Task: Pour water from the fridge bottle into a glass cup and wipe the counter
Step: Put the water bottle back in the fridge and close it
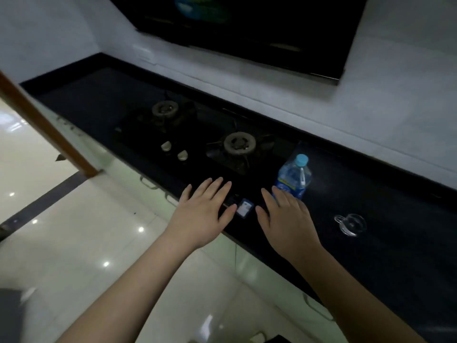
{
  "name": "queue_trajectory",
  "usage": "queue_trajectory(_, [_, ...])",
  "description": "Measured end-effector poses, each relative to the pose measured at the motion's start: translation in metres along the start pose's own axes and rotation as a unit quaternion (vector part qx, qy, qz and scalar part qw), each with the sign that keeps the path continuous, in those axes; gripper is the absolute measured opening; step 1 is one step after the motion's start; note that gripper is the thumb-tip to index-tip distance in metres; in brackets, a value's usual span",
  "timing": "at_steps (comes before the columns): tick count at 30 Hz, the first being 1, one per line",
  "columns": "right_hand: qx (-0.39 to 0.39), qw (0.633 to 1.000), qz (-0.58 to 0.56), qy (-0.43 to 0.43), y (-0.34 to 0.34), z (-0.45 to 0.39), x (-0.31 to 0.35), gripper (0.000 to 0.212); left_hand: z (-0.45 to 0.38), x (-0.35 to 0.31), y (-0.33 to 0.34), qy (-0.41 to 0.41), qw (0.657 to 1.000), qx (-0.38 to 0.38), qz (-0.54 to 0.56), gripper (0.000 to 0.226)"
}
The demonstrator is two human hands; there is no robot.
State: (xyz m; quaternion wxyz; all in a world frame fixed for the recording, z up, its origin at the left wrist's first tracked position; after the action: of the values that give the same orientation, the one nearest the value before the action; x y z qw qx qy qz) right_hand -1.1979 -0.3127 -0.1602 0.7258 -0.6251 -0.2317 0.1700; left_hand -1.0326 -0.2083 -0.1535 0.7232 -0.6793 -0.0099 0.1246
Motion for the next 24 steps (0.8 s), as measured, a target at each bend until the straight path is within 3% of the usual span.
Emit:
queue_trajectory(5, [0.003, 0.997, 0.013, -0.071, 0.006, -0.001, 0.068, 0.077, 0.051, 0.047, -0.010, -0.065, 0.998, -0.012, 0.013, 0.082])
queue_trajectory(10, [0.032, 0.989, 0.006, -0.141, 0.014, 0.011, 0.153, 0.058, 0.120, 0.104, -0.016, -0.138, 0.990, -0.025, 0.010, 0.083])
queue_trajectory(24, [0.045, 0.942, 0.050, -0.330, 0.043, 0.087, 0.362, 0.057, 0.316, 0.208, -0.012, -0.338, 0.938, -0.066, 0.044, 0.062])
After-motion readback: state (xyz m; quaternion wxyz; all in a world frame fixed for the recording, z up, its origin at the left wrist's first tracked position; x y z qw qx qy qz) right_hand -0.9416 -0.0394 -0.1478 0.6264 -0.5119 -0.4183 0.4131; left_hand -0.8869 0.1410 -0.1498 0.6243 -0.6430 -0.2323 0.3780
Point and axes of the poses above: each hand's wrist, its own z-axis away from the middle knuckle, its own y-axis out of the palm, x = y × z, the point moved 1 cm from there along -z, towards the middle knuckle, and after that the axes turned 11 degrees about y, right-handed, at the moved point
